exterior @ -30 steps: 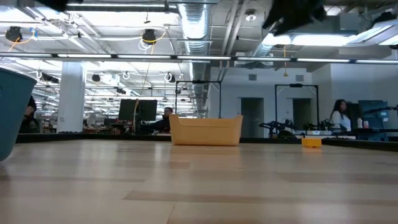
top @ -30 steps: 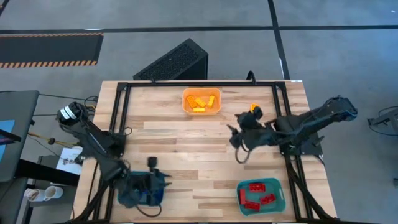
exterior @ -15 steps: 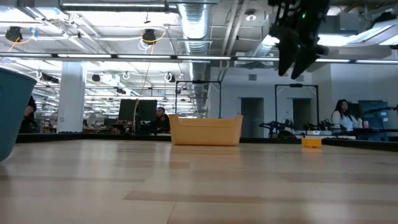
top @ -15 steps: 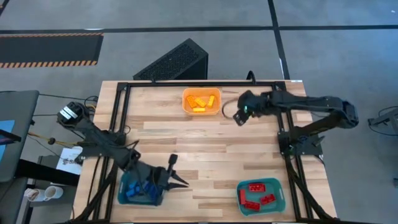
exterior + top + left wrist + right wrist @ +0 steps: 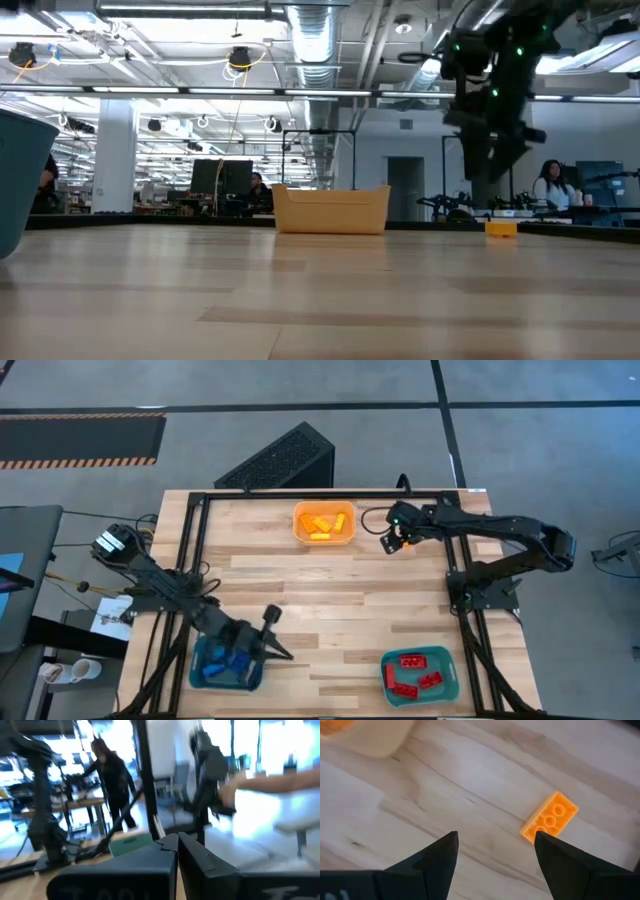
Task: Sort & place blocks by color
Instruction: Put the yellow game piece into the yellow bin
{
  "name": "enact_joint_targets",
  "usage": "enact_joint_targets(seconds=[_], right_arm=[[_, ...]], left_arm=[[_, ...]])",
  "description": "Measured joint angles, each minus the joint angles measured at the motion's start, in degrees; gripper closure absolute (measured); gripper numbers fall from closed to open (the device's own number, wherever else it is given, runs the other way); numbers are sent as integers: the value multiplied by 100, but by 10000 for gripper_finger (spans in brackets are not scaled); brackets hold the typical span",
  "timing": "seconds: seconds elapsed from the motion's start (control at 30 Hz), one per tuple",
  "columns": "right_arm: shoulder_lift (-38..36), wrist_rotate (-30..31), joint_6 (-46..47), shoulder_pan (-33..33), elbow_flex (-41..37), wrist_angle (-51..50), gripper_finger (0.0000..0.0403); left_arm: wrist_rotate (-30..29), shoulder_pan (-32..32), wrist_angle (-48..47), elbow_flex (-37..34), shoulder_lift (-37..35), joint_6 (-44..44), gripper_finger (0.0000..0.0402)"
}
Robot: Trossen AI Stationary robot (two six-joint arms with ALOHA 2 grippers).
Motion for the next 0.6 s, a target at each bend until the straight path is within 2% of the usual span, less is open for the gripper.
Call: enact_joint_targets(seconds=[0.13,0.27,0.37,0.6], right_arm=[[-128,118,84,-215,-603,512,117],[-245,386,566,-450,-953,716,117],[-250,380,762,-605,-1098,702,117],[-250,366,868,-888,-1465,1233,117]], left_arm=[[-398,44,1674,-977,2,-342,401],[-771,72,2834,-1586,2,-460,401],[-777,99,3152,-1755,0,-472,401],[-761,104,3111,-1685,0,-464,401]])
